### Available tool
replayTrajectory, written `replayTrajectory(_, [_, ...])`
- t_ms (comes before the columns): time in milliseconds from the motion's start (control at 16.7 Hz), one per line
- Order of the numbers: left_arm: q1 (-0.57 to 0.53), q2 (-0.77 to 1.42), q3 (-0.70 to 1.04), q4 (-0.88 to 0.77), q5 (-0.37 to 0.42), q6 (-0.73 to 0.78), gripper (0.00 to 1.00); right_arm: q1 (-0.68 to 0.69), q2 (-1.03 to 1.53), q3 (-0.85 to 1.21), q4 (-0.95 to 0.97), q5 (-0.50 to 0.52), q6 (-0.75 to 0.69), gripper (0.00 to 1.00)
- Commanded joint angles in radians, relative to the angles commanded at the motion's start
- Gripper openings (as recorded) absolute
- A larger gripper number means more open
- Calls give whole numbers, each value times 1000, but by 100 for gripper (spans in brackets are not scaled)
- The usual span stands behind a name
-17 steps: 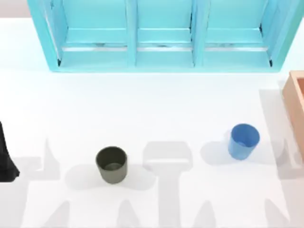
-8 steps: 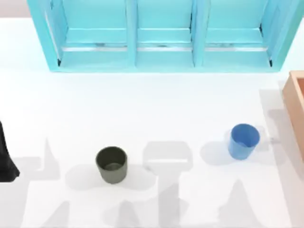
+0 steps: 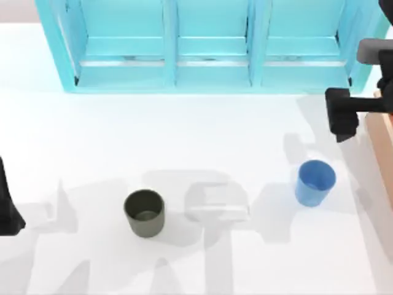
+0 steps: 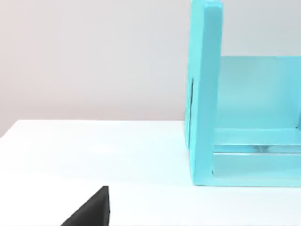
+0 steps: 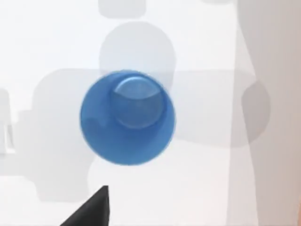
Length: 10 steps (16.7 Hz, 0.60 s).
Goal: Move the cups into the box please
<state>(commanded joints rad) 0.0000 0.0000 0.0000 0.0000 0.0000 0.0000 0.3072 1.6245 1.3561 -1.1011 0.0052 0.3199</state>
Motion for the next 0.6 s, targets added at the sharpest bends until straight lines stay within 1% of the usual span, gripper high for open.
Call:
replayTrajectory(240, [0,0,0,0,0,0,100,40,202,168,-133,-3,41,100])
replayTrajectory(600, [0,0,0,0,0,0,100,48,243,202,-160,-5,50,100])
